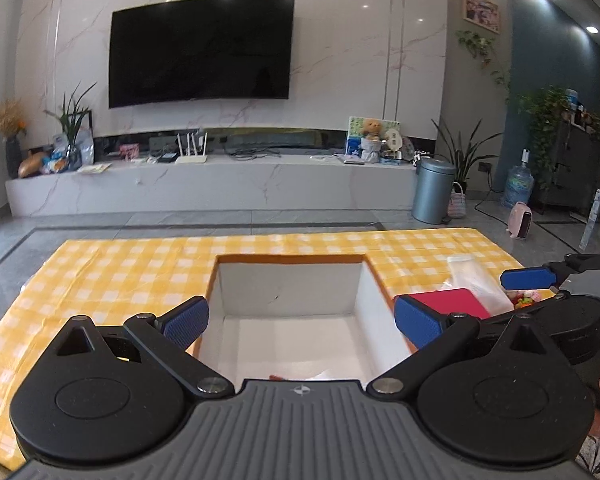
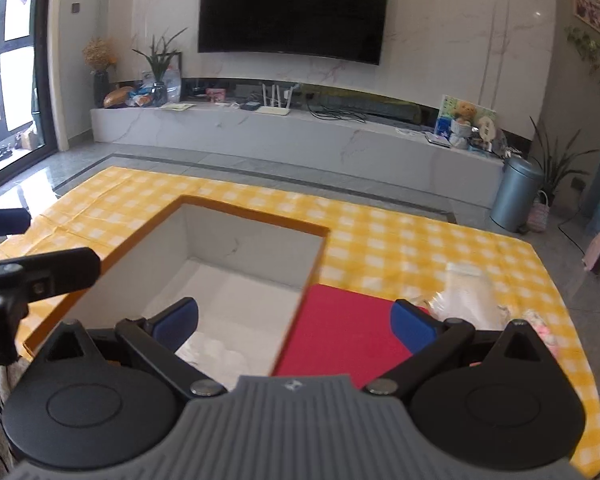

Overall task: Organize soft objects
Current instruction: 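Withdraw both grippers from the box back toward the table items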

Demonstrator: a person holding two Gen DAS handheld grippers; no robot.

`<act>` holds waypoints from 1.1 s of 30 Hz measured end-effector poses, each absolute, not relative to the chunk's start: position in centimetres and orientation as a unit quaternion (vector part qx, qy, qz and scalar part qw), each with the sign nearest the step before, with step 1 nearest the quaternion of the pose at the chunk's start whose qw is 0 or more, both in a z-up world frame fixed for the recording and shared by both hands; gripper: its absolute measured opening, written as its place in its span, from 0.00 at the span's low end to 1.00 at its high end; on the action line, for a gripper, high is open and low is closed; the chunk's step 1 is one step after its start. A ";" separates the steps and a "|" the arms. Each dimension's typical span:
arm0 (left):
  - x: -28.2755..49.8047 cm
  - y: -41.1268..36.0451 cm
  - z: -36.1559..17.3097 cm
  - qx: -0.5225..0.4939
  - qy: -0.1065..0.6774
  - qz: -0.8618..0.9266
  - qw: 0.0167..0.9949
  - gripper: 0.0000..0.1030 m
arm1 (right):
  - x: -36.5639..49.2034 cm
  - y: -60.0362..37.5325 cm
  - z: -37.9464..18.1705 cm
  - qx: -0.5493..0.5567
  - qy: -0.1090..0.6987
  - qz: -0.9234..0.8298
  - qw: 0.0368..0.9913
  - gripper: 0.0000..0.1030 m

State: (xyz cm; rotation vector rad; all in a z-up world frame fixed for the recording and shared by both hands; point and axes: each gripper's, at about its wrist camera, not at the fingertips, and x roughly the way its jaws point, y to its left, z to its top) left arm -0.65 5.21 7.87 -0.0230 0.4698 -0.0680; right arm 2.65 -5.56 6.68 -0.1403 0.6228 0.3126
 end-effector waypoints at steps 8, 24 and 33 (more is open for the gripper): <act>0.7 -0.6 8.2 0.009 0.230 -0.060 0.971 1.00 | 1.8 -9.3 6.7 -0.050 0.301 0.217 0.927 0.97; 3.9 -9.8 7.4 -0.037 0.232 -0.149 0.961 1.00 | 1.5 -21.8 7.0 0.034 0.241 0.155 0.957 0.97; 7.2 -15.1 6.3 -0.008 0.258 -0.178 0.950 1.00 | 3.2 -27.6 4.6 0.077 0.268 0.074 0.957 0.97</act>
